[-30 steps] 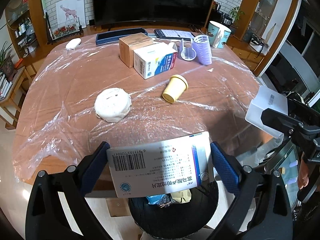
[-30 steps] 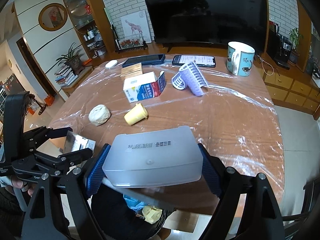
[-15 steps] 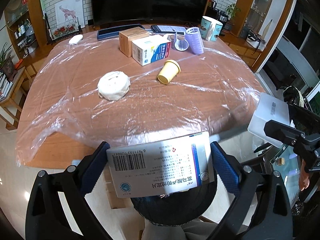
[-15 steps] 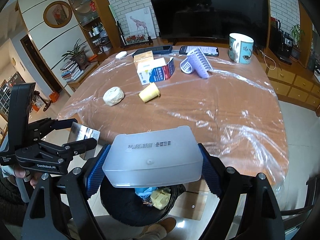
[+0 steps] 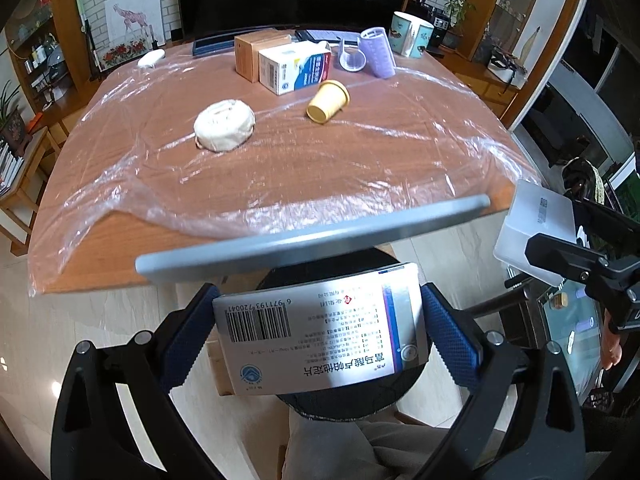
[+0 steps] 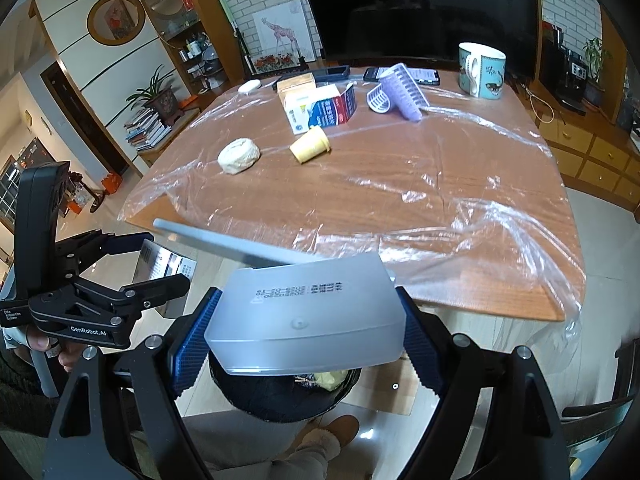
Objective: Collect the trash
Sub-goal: 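Carry the medicine box and plastic box in both tools over the black bin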
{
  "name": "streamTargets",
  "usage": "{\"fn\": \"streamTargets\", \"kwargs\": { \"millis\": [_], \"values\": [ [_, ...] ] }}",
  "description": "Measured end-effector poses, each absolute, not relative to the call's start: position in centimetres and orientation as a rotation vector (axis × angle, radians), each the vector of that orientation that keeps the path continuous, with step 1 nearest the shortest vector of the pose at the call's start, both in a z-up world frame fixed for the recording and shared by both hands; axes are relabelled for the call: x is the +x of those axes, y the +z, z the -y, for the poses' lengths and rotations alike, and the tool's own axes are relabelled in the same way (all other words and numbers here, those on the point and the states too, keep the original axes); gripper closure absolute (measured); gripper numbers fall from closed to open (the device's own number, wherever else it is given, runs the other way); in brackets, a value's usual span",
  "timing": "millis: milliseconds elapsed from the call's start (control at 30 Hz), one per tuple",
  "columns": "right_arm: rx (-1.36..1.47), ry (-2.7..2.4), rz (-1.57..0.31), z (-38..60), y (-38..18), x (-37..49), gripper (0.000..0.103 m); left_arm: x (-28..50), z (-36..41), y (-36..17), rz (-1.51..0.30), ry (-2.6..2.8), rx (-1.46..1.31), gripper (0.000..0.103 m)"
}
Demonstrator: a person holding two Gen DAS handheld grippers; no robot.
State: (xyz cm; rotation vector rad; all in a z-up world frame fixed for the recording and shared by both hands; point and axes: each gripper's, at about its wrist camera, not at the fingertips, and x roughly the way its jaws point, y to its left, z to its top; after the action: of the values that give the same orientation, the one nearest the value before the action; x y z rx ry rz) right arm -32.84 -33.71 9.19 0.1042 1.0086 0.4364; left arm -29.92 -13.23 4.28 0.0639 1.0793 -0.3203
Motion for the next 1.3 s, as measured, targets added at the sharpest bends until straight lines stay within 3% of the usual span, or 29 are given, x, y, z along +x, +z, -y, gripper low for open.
{"fn": "streamTargets", "kwargs": {
  "millis": [1300],
  "values": [
    [0.152,0.45,-1.205,30.5,1.0,-33.0,0.021,-31.8,14.4,-3.5,-1.181,-0.365,0.193,0.004]
  ]
}}
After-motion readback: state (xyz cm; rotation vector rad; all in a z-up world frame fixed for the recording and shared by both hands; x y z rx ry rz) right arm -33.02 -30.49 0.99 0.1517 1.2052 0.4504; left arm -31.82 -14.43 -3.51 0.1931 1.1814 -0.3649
